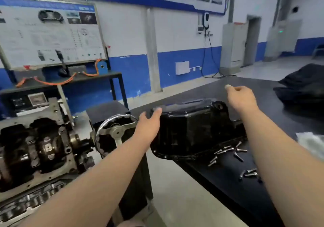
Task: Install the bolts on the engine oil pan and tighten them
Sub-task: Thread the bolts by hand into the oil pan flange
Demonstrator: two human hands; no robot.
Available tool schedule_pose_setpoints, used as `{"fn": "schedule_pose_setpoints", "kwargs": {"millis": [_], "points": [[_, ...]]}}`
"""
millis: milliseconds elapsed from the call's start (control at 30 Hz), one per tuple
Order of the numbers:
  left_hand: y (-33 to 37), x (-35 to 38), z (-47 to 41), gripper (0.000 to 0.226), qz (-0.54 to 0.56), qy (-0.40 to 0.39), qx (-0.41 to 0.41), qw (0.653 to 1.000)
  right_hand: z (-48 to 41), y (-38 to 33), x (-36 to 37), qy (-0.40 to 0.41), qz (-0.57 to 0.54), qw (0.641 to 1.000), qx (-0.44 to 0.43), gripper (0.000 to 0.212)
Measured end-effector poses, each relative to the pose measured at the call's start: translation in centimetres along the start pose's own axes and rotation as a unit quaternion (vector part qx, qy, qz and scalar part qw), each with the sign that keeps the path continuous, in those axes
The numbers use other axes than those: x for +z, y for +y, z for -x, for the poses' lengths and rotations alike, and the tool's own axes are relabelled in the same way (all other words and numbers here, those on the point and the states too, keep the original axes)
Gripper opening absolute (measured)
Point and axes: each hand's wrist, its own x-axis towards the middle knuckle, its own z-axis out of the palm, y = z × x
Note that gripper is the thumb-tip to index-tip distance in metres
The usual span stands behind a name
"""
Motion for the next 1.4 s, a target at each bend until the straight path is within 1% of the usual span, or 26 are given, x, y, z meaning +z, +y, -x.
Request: {"fn": "schedule_pose_setpoints", "kwargs": {"millis": [67, 100, 167, 267, 300, 367, 400, 433, 467, 500, 533, 567, 600, 633, 667, 700, 767, 867, 1033, 1100, 1133, 1167, 1200, 1233, 1333, 1400], "points": [[0.2, 0.9, -2.3, 0.090, 0.052, -0.011, -0.046, 0.998, -1.1, 1.1, 1.6, -0.058, 0.037, 0.995, 0.070, 0.060], [0.3, 1.3, -3.0, 0.094, 0.055, -0.020, -0.073, 0.996, -1.4, 1.8, 2.4, -0.092, 0.027, 0.989, 0.109, 0.074], [0.2, 1.9, -3.7, 0.102, 0.072, -0.032, -0.090, 0.993, -1.3, 2.8, 3.5, -0.120, -0.012, 0.982, 0.143, 0.086], [-0.5, 2.1, -3.8, 0.104, 0.114, -0.038, -0.079, 0.990, -1.3, 3.1, 3.5, -0.109, -0.022, 0.988, 0.102, 0.069], [-0.7, 2.2, -3.7, 0.103, 0.121, -0.021, -0.062, 0.990, -1.0, 3.0, 3.4, -0.088, -0.018, 0.993, 0.076, 0.062], [-1.3, 2.6, -2.5, 0.095, 0.049, 0.065, 0.027, 0.996, 0.0, 3.5, 2.8, -0.003, 0.037, 0.999, -0.008, 0.039], [-1.8, 2.9, -1.1, 0.087, -0.014, 0.118, 0.107, 0.987, 0.5, 4.1, 2.3, 0.039, 0.081, 0.994, -0.054, 0.025], [-2.4, 3.2, 0.6, 0.076, -0.082, 0.163, 0.216, 0.959, 1.3, 4.7, 1.6, 0.055, 0.121, 0.987, -0.093, 0.014], [-2.9, 3.6, 2.5, 0.064, -0.149, 0.181, 0.336, 0.912, 1.9, 5.5, 0.8, 0.047, 0.156, 0.980, -0.117, 0.011], [-3.2, 4.3, 3.9, 0.055, -0.215, 0.168, 0.448, 0.851, 2.3, 6.1, 0.1, 0.022, 0.187, 0.975, -0.122, 0.011], [-3.5, 5.4, 5.1, 0.047, -0.291, 0.122, 0.524, 0.791, 2.6, 6.7, -0.6, -0.003, 0.209, 0.971, -0.115, 0.012], [-3.6, 6.7, 6.1, 0.043, -0.370, 0.051, 0.546, 0.750, 2.9, 7.3, -1.2, -0.020, 0.218, 0.970, -0.107, 0.012], [-3.7, 8.0, 7.0, 0.043, -0.442, -0.027, 0.511, 0.736, 3.1, 7.8, -1.5, -0.025, 0.214, 0.971, -0.103, 0.012], [-3.9, 9.3, 7.5, 0.046, -0.493, -0.088, 0.448, 0.740, 3.4, 8.2, -1.6, -0.022, 0.200, 0.974, -0.101, 0.013], [-4.1, 10.4, 7.6, 0.048, -0.525, -0.121, 0.389, 0.747, 3.8, 8.7, -1.5, -0.018, 0.184, 0.978, -0.098, 0.014], [-4.3, 11.2, 7.6, 0.050, -0.553, -0.141, 0.339, 0.748, 4.2, 9.1, -1.3, -0.017, 0.174, 0.980, -0.095, 0.014], [-4.6, 12.3, 7.2, 0.053, -0.586, -0.146, 0.288, 0.743, 4.5, 9.6, -0.9, -0.024, 0.174, 0.979, -0.101, 0.015], [-4.6, 13.2, 6.8, 0.048, -0.588, -0.129, 0.267, 0.753, 4.2, 9.5, -0.8, -0.019, 0.155, 0.981, -0.118, 0.017], [-4.3, 14.7, 6.2, 0.037, -0.589, -0.112, 0.288, 0.747, 3.3, 10.1, -0.7, -0.016, 0.143, 0.982, -0.124, 0.016], [-4.4, 15.2, 5.9, 0.028, -0.570, -0.111, 0.268, 0.769, 3.0, 11.0, -0.9, -0.017, 0.145, 0.983, -0.107, 0.015], [-4.6, 15.5, 5.6, 0.028, -0.573, -0.118, 0.255, 0.770, 2.9, 11.4, -1.0, -0.017, 0.147, 0.984, -0.098, 0.015], [-4.7, 15.6, 5.3, 0.028, -0.568, -0.119, 0.237, 0.779, 2.7, 11.7, -1.0, -0.016, 0.149, 0.985, -0.089, 0.015], [-4.6, 15.7, 5.0, 0.027, -0.550, -0.111, 0.217, 0.799, 2.6, 11.9, -1.0, -0.013, 0.149, 0.985, -0.082, 0.015], [-4.4, 15.8, 4.8, 0.026, -0.548, -0.118, 0.200, 0.804, 2.5, 12.1, -1.0, -0.011, 0.145, 0.986, -0.076, 0.015], [-4.3, 15.9, 4.8, 0.027, -0.569, -0.118, 0.207, 0.787, 2.4, 12.1, -1.0, -0.009, 0.129, 0.989, -0.067, 0.015], [-4.2, 15.3, 4.7, 0.027, -0.559, -0.121, 0.212, 0.792, 2.4, 12.1, -1.1, -0.006, 0.122, 0.990, -0.063, 0.015]]}}
